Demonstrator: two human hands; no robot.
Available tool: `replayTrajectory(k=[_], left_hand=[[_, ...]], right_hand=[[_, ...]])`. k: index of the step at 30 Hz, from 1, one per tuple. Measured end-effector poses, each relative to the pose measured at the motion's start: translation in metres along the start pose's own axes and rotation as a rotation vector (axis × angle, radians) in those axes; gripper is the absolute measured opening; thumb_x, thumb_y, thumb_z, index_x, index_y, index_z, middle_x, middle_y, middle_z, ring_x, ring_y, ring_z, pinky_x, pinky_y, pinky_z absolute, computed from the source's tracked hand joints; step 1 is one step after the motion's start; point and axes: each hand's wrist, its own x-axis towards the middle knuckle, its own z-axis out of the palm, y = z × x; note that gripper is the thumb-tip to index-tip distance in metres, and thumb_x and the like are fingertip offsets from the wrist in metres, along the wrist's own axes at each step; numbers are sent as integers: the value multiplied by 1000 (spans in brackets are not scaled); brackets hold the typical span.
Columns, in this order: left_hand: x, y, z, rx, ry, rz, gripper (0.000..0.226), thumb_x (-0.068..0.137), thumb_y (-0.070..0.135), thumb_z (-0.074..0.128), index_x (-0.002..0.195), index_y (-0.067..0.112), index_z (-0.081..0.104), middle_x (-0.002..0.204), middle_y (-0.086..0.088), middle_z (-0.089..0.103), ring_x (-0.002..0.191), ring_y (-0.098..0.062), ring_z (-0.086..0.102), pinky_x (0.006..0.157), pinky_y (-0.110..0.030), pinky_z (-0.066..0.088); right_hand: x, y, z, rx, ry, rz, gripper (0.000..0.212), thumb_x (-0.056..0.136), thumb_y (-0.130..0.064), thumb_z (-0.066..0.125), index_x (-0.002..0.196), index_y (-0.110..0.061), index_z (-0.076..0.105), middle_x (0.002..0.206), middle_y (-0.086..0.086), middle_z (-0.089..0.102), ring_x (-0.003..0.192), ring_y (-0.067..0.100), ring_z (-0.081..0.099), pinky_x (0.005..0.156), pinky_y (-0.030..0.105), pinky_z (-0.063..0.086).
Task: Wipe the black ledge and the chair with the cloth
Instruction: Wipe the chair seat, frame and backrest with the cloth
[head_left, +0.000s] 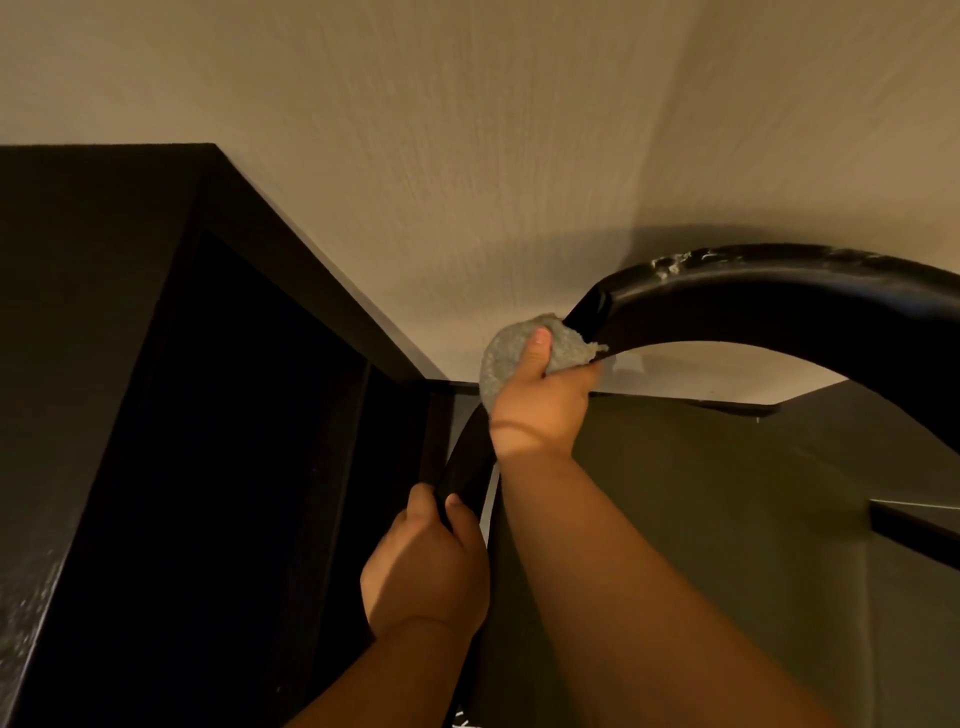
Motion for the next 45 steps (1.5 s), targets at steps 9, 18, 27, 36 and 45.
replayTrajectory(k=[9, 18, 27, 36, 45], left_hand=[[-1, 2, -2, -26, -11, -9, 46, 97, 52, 14, 106, 26, 51, 81, 9, 55, 70, -15, 55, 62, -32, 43], [-2, 0, -1, -8, 4, -6, 44, 99, 51, 17, 106, 25, 52, 82, 8, 58, 67, -14, 53, 58, -32, 38], [-3, 0, 0, -36, 29, -2, 34, 104, 46, 27, 103, 23, 52, 74, 11, 48, 60, -10, 45, 54, -30, 32], [-2, -1, 1, -19, 45, 25, 42, 101, 47, 24, 106, 20, 55, 73, 9, 46, 61, -15, 46, 54, -31, 32], [0, -2, 2, -36, 2, 3, 36, 104, 48, 27, 108, 24, 54, 76, 9, 55, 62, -10, 50, 50, -29, 27]], right_hand=[[-9, 4, 5, -100, -84, 105, 97, 97, -65, 41, 162, -9, -3, 162, 20, 32, 146, 33, 38, 121, 43, 31], [0, -14, -1, 54, 27, -94, 89, 105, -38, 51, 160, -4, -11, 170, 12, 3, 154, 19, 13, 110, 0, 5], [18, -52, -9, 221, 31, -9, 96, 104, -33, 56, 158, -8, -20, 170, 4, -14, 156, 14, -4, 112, 12, -5], [5, -17, -9, 47, -75, -71, 95, 103, -48, 50, 159, -3, -11, 165, 17, 19, 151, 30, 27, 124, 43, 25], [32, -81, -14, 67, 85, 138, 88, 104, -59, 36, 161, -5, -2, 168, 17, 14, 154, 32, 21, 125, 44, 19]])
